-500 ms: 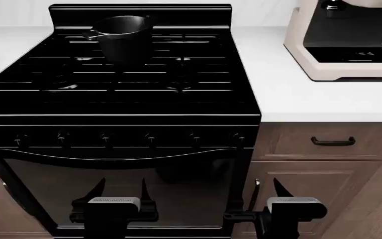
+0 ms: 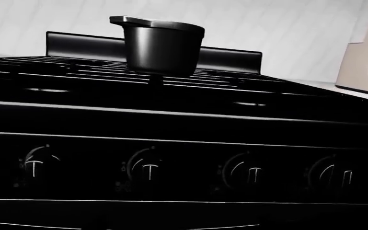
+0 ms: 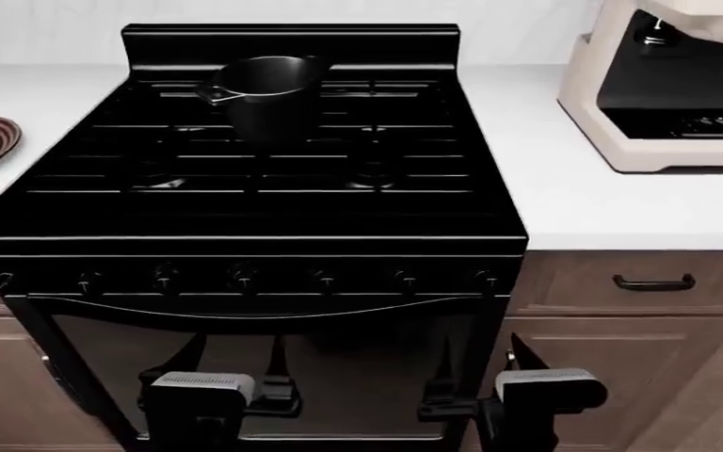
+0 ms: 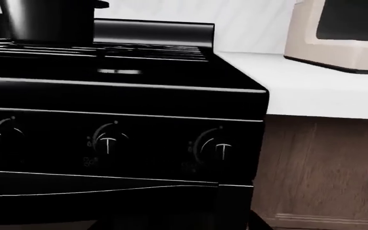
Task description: Frozen meat rests on a plate on the counter. Retrieve the meat and place it in a pot on a burner. Then turn the burner on.
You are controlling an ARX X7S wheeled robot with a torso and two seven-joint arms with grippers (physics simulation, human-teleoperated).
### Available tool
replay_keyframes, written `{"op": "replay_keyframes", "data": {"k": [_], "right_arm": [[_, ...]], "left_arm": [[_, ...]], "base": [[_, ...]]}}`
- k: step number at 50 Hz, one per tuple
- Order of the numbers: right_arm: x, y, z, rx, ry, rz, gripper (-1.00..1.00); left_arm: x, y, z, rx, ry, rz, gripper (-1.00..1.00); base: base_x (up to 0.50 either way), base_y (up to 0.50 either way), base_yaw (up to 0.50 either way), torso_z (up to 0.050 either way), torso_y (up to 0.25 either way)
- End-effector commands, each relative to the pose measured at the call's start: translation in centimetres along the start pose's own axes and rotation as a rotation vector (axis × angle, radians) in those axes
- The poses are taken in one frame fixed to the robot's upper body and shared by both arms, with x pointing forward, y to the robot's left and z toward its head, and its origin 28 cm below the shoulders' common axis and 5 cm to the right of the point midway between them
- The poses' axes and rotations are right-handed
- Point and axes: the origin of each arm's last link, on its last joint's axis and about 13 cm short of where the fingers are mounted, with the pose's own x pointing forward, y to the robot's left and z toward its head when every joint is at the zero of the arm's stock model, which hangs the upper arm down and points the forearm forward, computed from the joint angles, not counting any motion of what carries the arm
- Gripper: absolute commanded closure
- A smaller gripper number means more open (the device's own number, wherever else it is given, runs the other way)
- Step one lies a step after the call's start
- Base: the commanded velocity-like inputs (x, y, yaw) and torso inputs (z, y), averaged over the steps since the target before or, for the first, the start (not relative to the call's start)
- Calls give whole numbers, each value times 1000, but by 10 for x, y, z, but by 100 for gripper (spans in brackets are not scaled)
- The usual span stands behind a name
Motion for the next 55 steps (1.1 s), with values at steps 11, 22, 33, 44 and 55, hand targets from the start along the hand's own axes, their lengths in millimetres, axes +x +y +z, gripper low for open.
{"op": "replay_keyframes", "data": {"k": [11, 22, 33, 44, 55], "right_arm": [[-2, 3, 0, -24, -9, 33, -100], [-3, 3, 1, -22, -10, 35, -100], [-3, 3, 0, -24, -5, 38, -100], [-1, 5, 0, -23, -1, 45, -100], [0, 4, 0, -20, 2, 55, -100]], "left_arm": [[-3, 1, -1, -11, 0, -19, -100], [-4, 0, -1, -10, 3, -23, -100], [-4, 0, -3, -15, 7, -22, -100], [-2, 1, -5, -15, 12, -19, -100], [0, 1, -3, -6, 11, -18, -100]], "base": [[0, 500, 0, 50, 0], [0, 500, 0, 50, 0], [0, 500, 0, 50, 0], [0, 500, 0, 50, 0], [0, 500, 0, 50, 0]]}}
